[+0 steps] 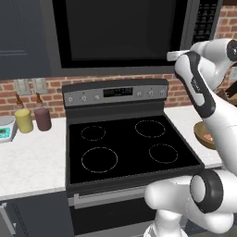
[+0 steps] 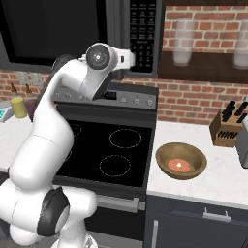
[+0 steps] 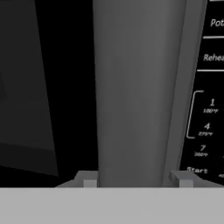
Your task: Open the microwave, place the bowl with waffle inside the microwave, then close the microwave door and turn it on.
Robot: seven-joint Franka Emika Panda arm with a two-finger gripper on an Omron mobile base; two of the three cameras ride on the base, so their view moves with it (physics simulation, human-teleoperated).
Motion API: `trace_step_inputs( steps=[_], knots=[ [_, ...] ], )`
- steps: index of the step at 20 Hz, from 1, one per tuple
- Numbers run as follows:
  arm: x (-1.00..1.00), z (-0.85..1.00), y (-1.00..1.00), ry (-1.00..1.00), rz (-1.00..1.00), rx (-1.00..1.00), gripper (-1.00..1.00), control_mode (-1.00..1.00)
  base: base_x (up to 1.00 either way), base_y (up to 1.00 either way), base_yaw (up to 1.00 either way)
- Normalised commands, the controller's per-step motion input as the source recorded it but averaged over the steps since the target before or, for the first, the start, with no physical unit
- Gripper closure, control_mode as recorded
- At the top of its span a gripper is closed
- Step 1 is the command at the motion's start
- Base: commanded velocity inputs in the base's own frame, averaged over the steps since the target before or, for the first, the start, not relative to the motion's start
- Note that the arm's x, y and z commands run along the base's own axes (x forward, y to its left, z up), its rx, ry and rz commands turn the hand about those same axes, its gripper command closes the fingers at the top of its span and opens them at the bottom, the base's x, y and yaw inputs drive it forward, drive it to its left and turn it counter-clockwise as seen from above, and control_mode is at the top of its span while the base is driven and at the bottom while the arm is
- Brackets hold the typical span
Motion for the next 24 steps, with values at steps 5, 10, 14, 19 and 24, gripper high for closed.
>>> trace_step_inputs(
  steps=[5,10,14,19,24],
  knots=[
    [-0.95,0.0,1.0,0.03,0.05,-0.07,1.0,-1.0,0.0,0.0,0.0],
    [-0.92,0.0,1.0,0.0,0.0,-0.07,1.0,-1.0,0.0,0.0,0.0],
    [-0.7,0.0,1.0,0.0,0.0,-0.09,1.0,-1.0,0.0,0.0,0.0],
    [-0.43,0.0,1.0,0.07,0.0,-0.07,1.0,-1.0,0.0,0.0,0.0],
    [-0.28,0.0,1.0,0.13,0.0,-0.08,1.0,-1.0,0.0,0.0,0.0]
  ],
)
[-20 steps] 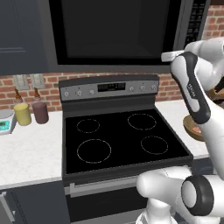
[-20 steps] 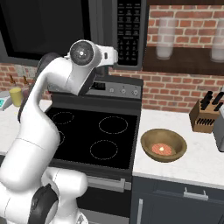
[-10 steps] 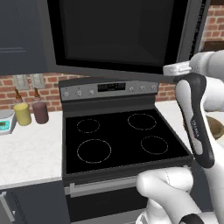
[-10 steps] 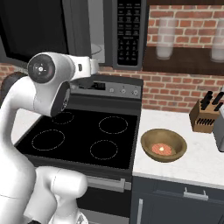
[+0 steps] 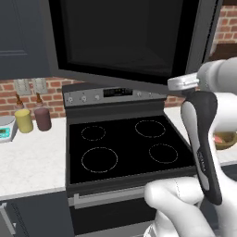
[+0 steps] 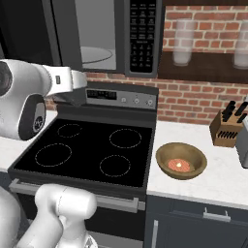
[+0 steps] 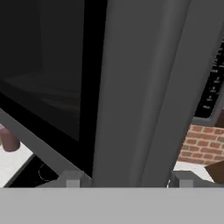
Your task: Open the microwave, place the bowl with waffle inside the microwave, then close the microwave door and turn it on.
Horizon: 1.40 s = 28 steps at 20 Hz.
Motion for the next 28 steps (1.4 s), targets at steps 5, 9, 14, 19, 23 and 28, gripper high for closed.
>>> trace_step_inputs(
  steps=[5,9,14,19,23,28],
  knots=[
    [-0.28,-0.01,1.0,0.1,0.0,-0.09,-1.0,-1.0,0.0,0.0,0.0],
    [-0.62,-0.04,0.8,0.01,0.0,-0.02,-1.0,-1.0,0.0,0.0,0.0],
    [-1.0,-0.07,0.07,-0.03,-0.05,0.03,-1.0,-1.0,0.0,0.0,0.0],
    [-1.0,0.0,-0.05,0.0,-0.07,0.13,-1.0,-1.0,0.0,0.0,0.0],
    [-0.93,0.24,-0.62,0.0,-0.06,0.3,-1.0,-1.0,0.0,0.0,0.0],
    [-0.11,0.32,-0.88,0.01,0.0,0.41,-1.0,-1.0,0.0,0.0,0.0]
  ],
)
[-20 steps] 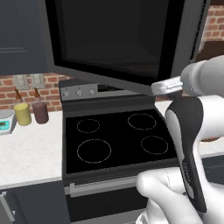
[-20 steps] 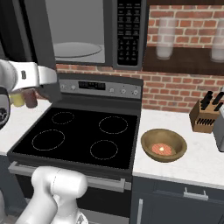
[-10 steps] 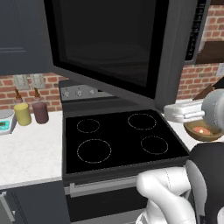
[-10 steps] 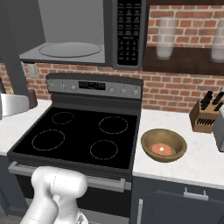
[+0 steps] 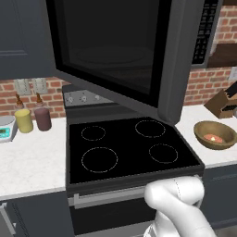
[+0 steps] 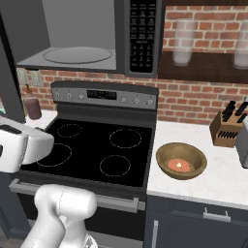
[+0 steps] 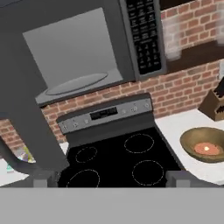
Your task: Open the microwave, place the bowl with waffle inside the microwave, then close the microwave door and turn it on.
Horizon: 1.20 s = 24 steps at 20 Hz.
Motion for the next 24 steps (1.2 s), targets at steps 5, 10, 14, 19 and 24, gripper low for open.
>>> trace_step_inputs(
  steps=[5,10,14,19,24],
  knots=[
    [0.54,0.05,-0.76,0.0,0.03,0.47,-1.0,-1.0,0.0,0.0,0.0],
    [0.88,-0.32,-0.14,-0.21,0.03,0.4,-1.0,-1.0,0.0,0.0,0.0],
    [0.92,-0.42,0.04,-0.3,0.01,0.33,-1.0,-1.0,0.0,0.0,0.0],
    [0.97,-0.25,0.09,-0.12,0.02,0.29,-1.0,-1.0,0.0,0.0,0.0],
    [0.75,0.02,0.1,0.27,0.2,0.16,-1.0,-1.0,0.0,0.0,0.0]
  ],
)
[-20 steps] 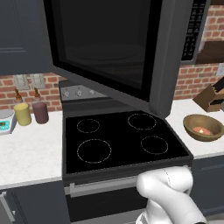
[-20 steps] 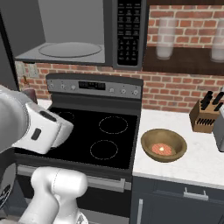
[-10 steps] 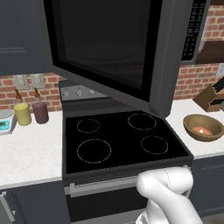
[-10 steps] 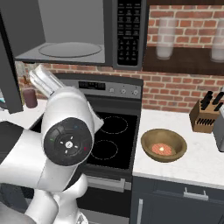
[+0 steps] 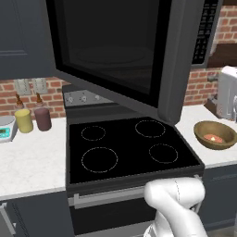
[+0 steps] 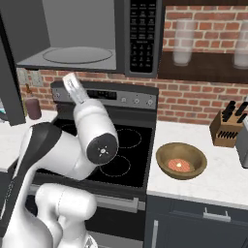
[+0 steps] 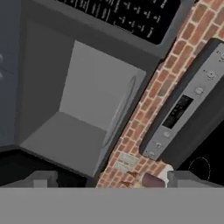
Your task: Open the microwave, place the bowl with waffle inside the microwave, then close the microwave door and turn it on.
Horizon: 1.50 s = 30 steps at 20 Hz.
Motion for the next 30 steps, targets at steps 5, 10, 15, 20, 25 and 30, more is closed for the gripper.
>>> trace_step_inputs(
  steps=[5,10,15,20,25,30],
  knots=[
    [0.54,0.07,0.33,0.53,0.45,0.01,-1.0,-1.0,0.0,0.0,0.0],
    [0.42,0.02,0.38,0.41,0.57,0.04,-1.0,-1.0,0.0,0.0,0.0],
    [0.29,0.0,0.39,0.07,0.49,0.07,-1.0,-1.0,0.0,0.0,0.0],
    [0.25,-0.04,0.76,-0.03,0.41,0.02,-1.0,-1.0,0.0,0.0,0.0],
    [0.32,-0.02,0.8,-0.04,0.39,0.01,-1.0,-1.0,0.0,0.0,0.0],
    [0.0,0.0,0.84,-0.07,0.41,0.0,-1.0,-1.0,0.0,0.0,0.0]
  ],
)
